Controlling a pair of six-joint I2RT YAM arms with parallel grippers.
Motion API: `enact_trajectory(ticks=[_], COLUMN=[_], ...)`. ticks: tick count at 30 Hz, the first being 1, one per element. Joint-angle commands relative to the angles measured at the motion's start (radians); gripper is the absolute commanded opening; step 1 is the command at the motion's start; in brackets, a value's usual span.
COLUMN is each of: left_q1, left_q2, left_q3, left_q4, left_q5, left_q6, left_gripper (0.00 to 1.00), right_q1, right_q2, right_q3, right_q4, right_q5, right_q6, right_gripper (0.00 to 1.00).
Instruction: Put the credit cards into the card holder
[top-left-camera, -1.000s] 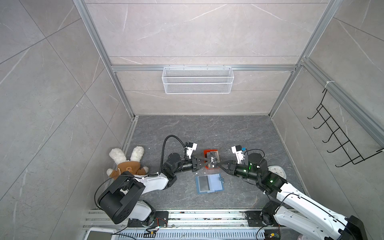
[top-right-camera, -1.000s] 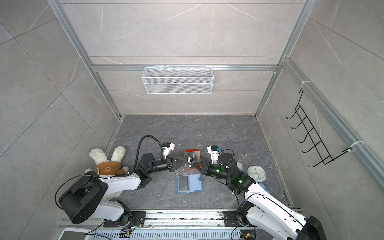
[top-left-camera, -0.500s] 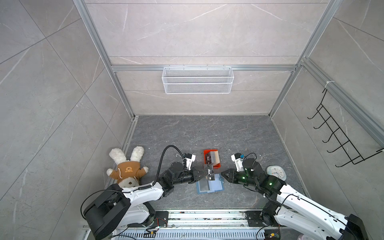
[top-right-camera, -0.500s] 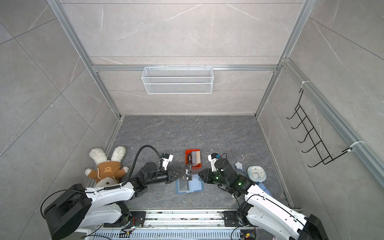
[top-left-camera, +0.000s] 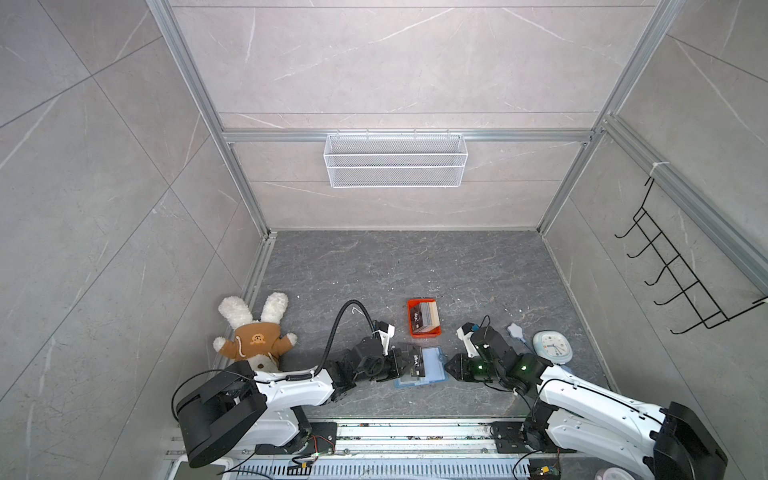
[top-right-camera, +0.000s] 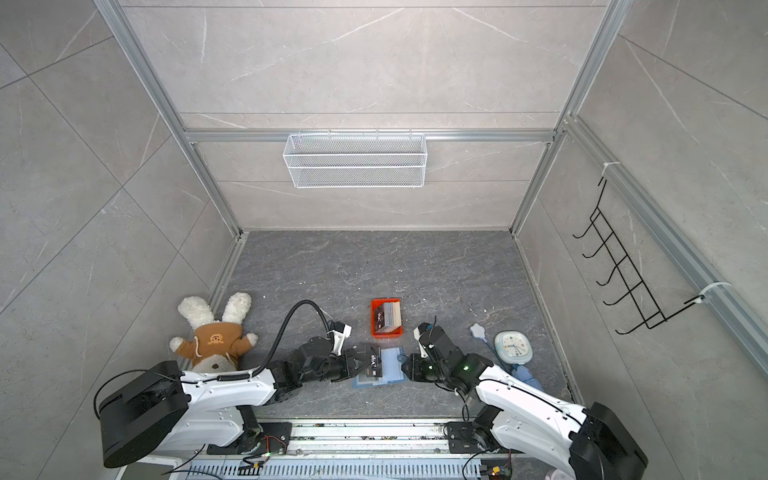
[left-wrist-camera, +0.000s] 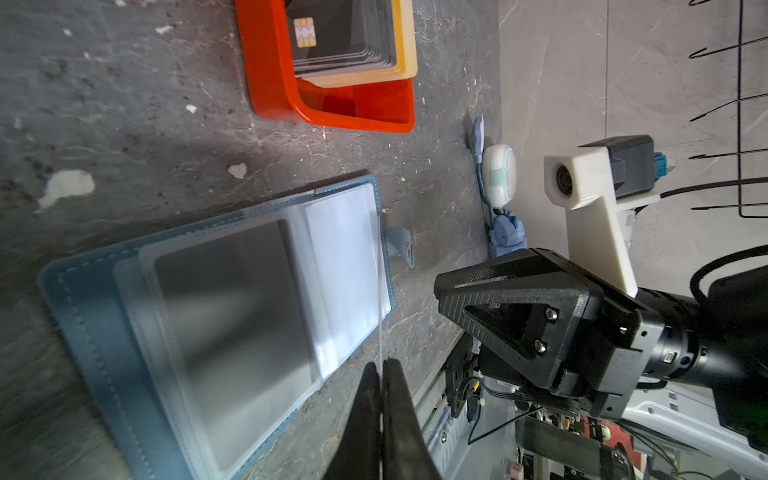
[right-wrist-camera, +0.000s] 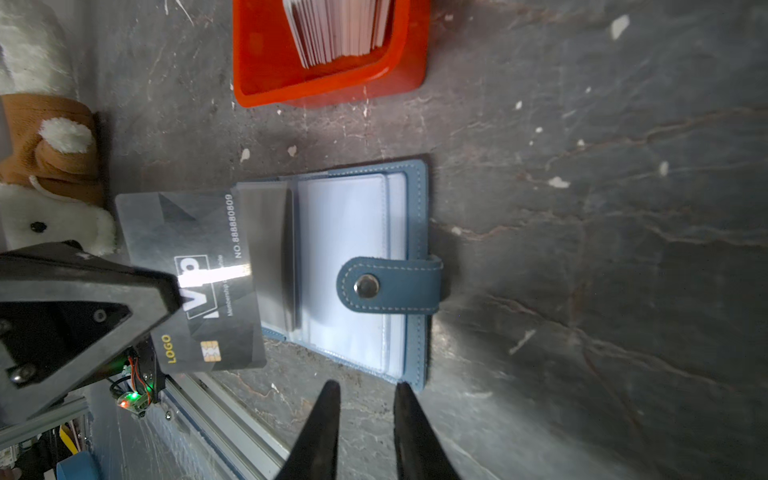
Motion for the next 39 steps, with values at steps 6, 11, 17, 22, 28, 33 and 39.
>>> enact_trajectory(ticks=[6,11,17,22,28,33,39], left_q1=[-0.018,-0.02,-0.026,-0.029,-0.03,-0.031,-0.031], left_q2=[-0.028,-0.03,-0.01,0.004,0.044,0.052,0.094], left_q3=[-0.007,-0.014,-0.016,-0.021,-0.018,-0.024,-0.033], left_q4=[0.028,0.023,0.041,0.044,0.066,0.066,0.113], left_q5=[-0.103,-0.104,-0.108,-0.12,-0.117,-0.131,-0.118], left_q6=[-0.023,-0.031,-0.044,-0.054,-0.069,-0.073,-0.098], left_gripper=[0.0,0.0,0.0,0.0,0.0,0.0,0.0], right_q1=[0.015,0.018,0.024,0.028,0.033,0.036,0.039], right_q2=[0.088,0.121,0.147,0.151,0.153,0.155,0.164], right_q3=[-0.036,-0.04,-0.041,-0.043,-0.034,-0.03,-0.027], right_q4=[0.092,0.109,0.113,0.103,0.08,0.065,0.065], right_q5=[0.005,0.013,0.029,0.045,0.071,0.085,0.088], right_q6=[0.012,0.015,0.017,0.015,0.012,0.011,0.009], right_gripper=[0.23,0.21,0.19,0.18,0.17,0.17,0.16])
